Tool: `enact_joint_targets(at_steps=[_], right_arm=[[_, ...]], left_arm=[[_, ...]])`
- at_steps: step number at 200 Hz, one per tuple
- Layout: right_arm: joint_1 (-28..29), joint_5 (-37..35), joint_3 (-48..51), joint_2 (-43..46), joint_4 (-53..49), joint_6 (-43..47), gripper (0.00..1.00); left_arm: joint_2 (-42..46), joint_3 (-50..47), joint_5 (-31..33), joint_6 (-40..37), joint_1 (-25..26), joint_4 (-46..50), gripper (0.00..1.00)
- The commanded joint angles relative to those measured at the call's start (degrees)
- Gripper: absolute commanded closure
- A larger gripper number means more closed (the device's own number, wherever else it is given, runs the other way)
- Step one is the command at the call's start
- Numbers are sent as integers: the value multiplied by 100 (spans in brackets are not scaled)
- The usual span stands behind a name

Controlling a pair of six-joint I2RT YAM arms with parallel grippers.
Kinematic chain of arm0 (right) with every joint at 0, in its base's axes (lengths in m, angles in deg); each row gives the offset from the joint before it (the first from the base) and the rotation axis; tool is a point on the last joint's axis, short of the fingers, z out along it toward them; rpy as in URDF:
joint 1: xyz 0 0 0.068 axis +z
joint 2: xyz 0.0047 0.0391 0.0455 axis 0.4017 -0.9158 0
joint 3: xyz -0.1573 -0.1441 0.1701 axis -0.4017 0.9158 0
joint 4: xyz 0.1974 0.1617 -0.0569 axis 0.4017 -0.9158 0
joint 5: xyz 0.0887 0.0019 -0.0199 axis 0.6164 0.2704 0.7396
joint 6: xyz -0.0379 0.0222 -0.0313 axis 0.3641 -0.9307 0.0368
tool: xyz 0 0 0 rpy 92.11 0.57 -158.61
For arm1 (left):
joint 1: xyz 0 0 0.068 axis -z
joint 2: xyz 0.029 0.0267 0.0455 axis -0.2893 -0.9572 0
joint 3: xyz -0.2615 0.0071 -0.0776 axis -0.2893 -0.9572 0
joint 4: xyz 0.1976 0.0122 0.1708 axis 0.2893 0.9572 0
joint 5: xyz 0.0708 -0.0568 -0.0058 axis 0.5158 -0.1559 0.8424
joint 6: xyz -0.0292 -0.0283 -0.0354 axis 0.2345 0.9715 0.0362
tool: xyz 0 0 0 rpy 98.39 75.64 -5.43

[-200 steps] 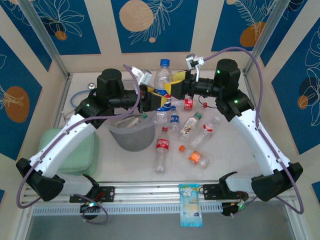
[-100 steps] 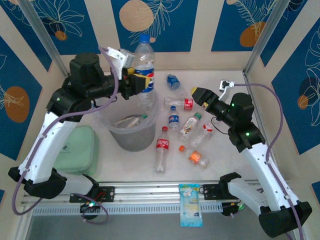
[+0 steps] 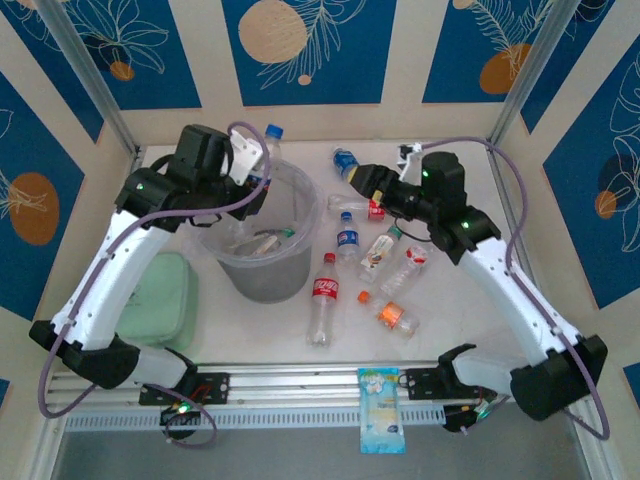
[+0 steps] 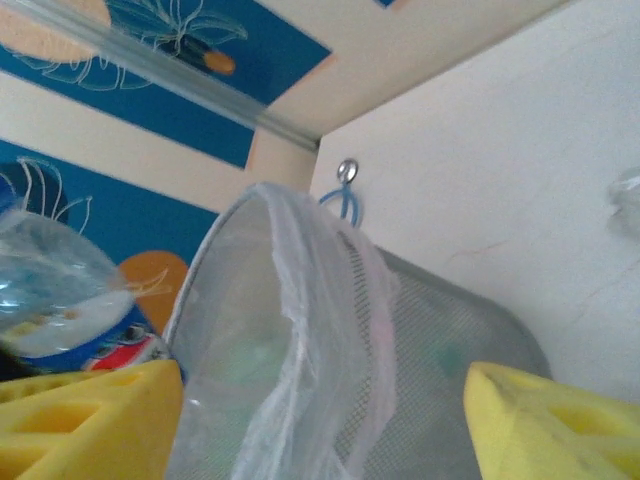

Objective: Put the plastic bottles in the bin

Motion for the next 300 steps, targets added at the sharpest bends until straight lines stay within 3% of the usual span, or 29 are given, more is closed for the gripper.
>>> enact_joint_targets(at_steps=[1,26,68,97,134,151,183,231,257,300], right_arm=[[187,815,-391,-435,-247,172,35],[389,1064,-611,-816,-203,241,48],[455,1079,-982,-1229,-545,418,53],[505,1456,-1037,-1485,-311,346,61],[569,1511,-1282,-1945,-348,366,64],[569,1588,-1422,-2178,-403,367,66],[545,1679,-1383,-2362,-172,245,72],[517,1654,-1364,-2446,-20,159,79],[517,1648,-1311,-2432,3,158,82],[499,1593,-1306,-2399,1,171,83]], left_arm=[[182,-260,117,-276,-33,285,100],[245,-639,-106,-246,-33,253,100],[457,-1374,-118,-195,-41,0,100],[467,-1726,-265,-166,-41,-122,100],[478,-2032,-634,-130,-50,-434,97],[429,-2105,-736,-116,-50,-546,90],[394,-2116,-812,-122,-50,-579,54],[588,-1909,-947,-122,-50,-376,23],[707,-1887,-1030,-98,-59,-453,15],[604,-1860,-1056,98,-59,-713,21]])
